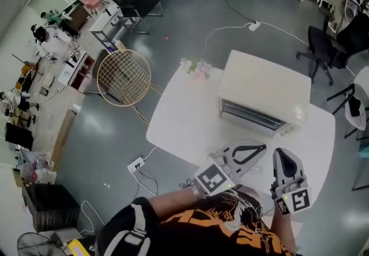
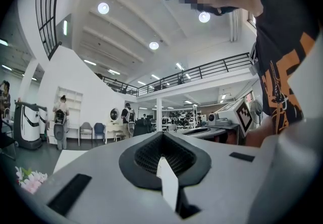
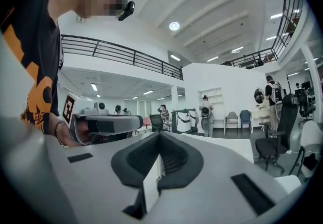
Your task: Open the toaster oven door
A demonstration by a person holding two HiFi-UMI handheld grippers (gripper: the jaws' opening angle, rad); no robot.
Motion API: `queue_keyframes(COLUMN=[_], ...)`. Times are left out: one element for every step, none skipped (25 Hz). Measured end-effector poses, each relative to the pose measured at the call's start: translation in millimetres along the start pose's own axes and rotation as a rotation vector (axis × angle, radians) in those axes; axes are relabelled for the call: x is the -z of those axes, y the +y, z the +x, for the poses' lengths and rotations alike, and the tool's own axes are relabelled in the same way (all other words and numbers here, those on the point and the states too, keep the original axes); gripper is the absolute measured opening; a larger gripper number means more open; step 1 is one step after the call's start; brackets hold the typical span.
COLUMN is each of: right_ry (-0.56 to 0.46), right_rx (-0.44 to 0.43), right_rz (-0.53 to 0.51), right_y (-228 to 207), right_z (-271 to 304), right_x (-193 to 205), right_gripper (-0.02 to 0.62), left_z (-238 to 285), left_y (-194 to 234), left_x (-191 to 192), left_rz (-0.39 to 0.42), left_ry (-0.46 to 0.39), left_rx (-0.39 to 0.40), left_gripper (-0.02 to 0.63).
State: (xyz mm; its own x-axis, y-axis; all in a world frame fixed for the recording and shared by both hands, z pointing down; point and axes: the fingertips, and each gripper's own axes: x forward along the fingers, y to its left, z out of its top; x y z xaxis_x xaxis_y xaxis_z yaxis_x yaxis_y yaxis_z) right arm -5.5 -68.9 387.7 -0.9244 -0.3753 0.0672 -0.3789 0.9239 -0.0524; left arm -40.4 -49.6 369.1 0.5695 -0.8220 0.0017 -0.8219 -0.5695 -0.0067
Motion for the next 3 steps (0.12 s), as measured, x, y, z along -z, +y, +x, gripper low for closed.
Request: queue_keyframes(right_ry=[0.008, 0.014, 0.019], right_rx=[0.005, 0.008, 0.010], right_rz=[0.006, 0.012, 0.017], right_y=[3.8, 7.1, 10.3], right_z=[-5.1, -10.0, -14.7], right_x=[0.3, 0.8, 1.3], right_gripper=[0.012, 0.014, 0.012], left_z=[-2.0, -3.7, -5.1], left_y=[-5.3, -10.5, -15.6], left_x=[-0.3, -0.3, -0.2], left_rz=[-0.013, -0.023, -0.033], left_ry=[0.001, 0.004, 0.007], left_rx=[0.004, 0.007, 0.010], left_gripper=[0.021, 0.021, 0.021])
